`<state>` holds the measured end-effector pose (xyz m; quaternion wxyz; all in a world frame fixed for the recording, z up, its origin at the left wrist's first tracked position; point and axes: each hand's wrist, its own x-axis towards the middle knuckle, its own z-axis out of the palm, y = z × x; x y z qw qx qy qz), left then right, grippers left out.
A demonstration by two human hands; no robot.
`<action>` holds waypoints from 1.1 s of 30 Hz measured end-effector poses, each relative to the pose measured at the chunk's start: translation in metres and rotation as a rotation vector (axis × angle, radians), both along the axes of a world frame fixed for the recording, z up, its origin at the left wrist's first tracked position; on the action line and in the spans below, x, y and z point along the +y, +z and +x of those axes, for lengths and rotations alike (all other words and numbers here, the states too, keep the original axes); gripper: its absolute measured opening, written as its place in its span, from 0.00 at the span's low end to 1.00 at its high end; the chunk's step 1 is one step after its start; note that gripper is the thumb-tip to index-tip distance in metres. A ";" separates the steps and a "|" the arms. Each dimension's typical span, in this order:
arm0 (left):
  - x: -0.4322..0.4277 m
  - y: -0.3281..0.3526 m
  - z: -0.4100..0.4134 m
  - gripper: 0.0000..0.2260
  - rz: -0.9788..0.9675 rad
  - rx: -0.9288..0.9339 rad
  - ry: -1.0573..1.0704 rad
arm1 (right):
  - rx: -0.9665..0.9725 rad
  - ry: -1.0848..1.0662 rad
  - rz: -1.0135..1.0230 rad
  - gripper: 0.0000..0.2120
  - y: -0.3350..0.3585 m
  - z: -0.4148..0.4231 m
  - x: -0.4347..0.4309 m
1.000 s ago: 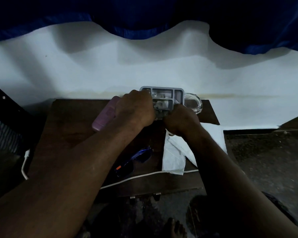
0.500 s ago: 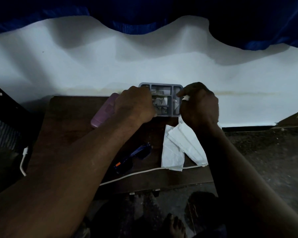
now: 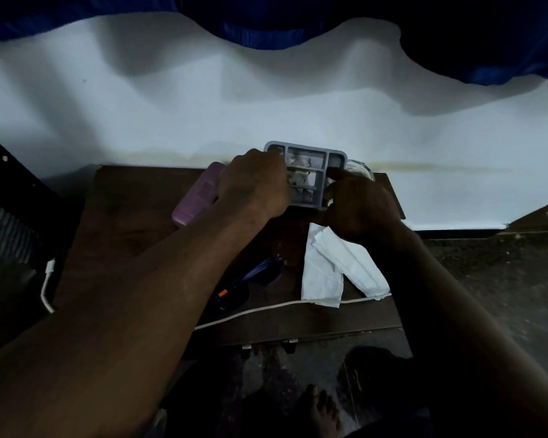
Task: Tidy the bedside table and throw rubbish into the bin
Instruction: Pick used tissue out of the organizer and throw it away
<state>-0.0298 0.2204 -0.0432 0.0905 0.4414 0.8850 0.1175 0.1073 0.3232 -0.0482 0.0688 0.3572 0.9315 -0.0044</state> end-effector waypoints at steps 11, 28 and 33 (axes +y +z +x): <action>-0.001 -0.003 0.004 0.06 -0.026 0.062 -0.022 | -0.262 -0.068 -0.140 0.16 0.000 0.000 -0.024; 0.003 -0.002 -0.013 0.22 0.131 -0.286 0.120 | -0.043 0.054 -0.225 0.19 0.023 0.004 -0.004; 0.004 0.000 -0.008 0.15 0.142 -0.263 0.121 | -0.014 0.040 -0.188 0.21 0.020 0.009 0.003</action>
